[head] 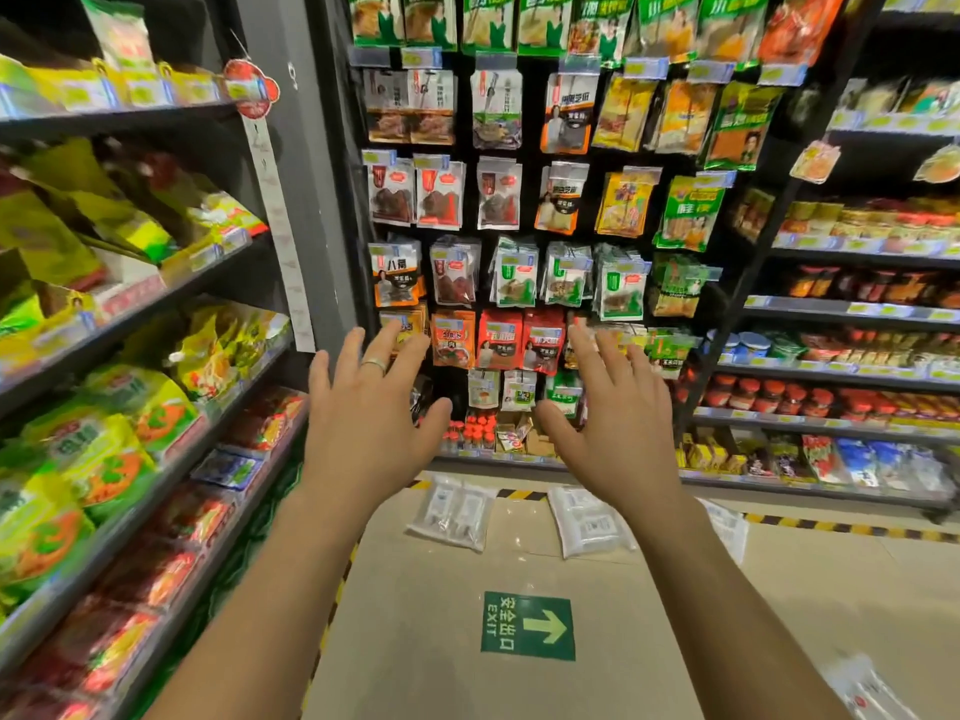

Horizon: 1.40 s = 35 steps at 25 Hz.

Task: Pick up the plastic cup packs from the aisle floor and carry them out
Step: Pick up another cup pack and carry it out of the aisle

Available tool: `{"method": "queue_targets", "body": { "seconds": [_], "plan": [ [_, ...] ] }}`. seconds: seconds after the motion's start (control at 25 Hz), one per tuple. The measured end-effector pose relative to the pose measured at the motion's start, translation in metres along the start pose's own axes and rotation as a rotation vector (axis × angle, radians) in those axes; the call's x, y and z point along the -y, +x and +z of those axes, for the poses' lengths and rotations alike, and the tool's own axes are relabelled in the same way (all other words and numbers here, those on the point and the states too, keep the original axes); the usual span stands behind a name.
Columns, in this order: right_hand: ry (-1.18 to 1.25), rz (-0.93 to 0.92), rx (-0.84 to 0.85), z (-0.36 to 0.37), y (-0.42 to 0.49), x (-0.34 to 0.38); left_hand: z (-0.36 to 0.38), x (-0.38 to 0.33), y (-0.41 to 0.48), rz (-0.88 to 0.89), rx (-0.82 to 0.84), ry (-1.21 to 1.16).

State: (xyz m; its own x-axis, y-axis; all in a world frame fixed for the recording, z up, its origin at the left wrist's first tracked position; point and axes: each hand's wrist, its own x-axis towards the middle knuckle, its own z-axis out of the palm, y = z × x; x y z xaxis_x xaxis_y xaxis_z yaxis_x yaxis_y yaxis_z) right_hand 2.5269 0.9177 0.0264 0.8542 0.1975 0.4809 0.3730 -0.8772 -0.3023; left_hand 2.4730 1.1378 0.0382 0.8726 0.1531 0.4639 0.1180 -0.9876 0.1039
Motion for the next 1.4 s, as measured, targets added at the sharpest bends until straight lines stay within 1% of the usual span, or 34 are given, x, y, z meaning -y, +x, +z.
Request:
{"method": "queue_targets", "body": {
  "seconds": [0.24, 0.4, 0.52, 0.6, 0.76, 0.84, 0.92, 1.0, 1.16, 1.2, 1.24, 1.36, 1.4],
  "plan": [
    [-0.026, 0.005, 0.071, 0.076, 0.072, -0.004, 0.063, 0.035, 0.066, -0.024, 0.091, -0.007],
    [0.024, 0.022, 0.103, 0.142, 0.128, -0.027, 0.127, 0.051, 0.122, -0.047, 0.193, -0.006],
    [0.044, 0.045, 0.124, 0.200, 0.175, -0.054, 0.182, 0.055, 0.174, -0.049, 0.229, 0.014],
    [0.060, 0.080, 0.135, 0.247, 0.214, -0.081, 0.230, 0.056, 0.221, -0.050, 0.266, 0.034],
    [0.065, 0.146, 0.245, 0.340, 0.293, -0.137, 0.331, 0.051, 0.312, -0.086, 0.359, 0.057],
    [0.057, 0.148, 0.261, 0.378, 0.317, -0.161, 0.374, 0.049, 0.336, -0.090, 0.409, 0.063],
    [0.047, 0.168, 0.319, 0.425, 0.340, -0.185, 0.427, 0.051, 0.359, -0.110, 0.501, 0.064],
    [0.052, 0.181, 0.380, 0.471, 0.350, -0.203, 0.478, 0.055, 0.375, -0.111, 0.566, 0.071],
    [0.063, 0.215, 0.427, 0.569, 0.343, -0.229, 0.584, 0.077, 0.387, -0.089, 0.564, 0.051],
    [0.047, 0.235, 0.439, 0.599, 0.336, -0.237, 0.618, 0.087, 0.386, -0.083, 0.616, 0.059],
    [0.035, 0.266, 0.461, 0.629, 0.328, -0.245, 0.654, 0.099, 0.383, -0.066, 0.652, 0.066],
    [0.008, 0.365, 0.570, 0.728, 0.294, -0.272, 0.768, 0.136, 0.364, 0.062, 0.715, 0.073],
    [0.002, 0.402, 0.568, 0.763, 0.282, -0.284, 0.810, 0.146, 0.354, 0.080, 0.747, 0.073]
  ]
}}
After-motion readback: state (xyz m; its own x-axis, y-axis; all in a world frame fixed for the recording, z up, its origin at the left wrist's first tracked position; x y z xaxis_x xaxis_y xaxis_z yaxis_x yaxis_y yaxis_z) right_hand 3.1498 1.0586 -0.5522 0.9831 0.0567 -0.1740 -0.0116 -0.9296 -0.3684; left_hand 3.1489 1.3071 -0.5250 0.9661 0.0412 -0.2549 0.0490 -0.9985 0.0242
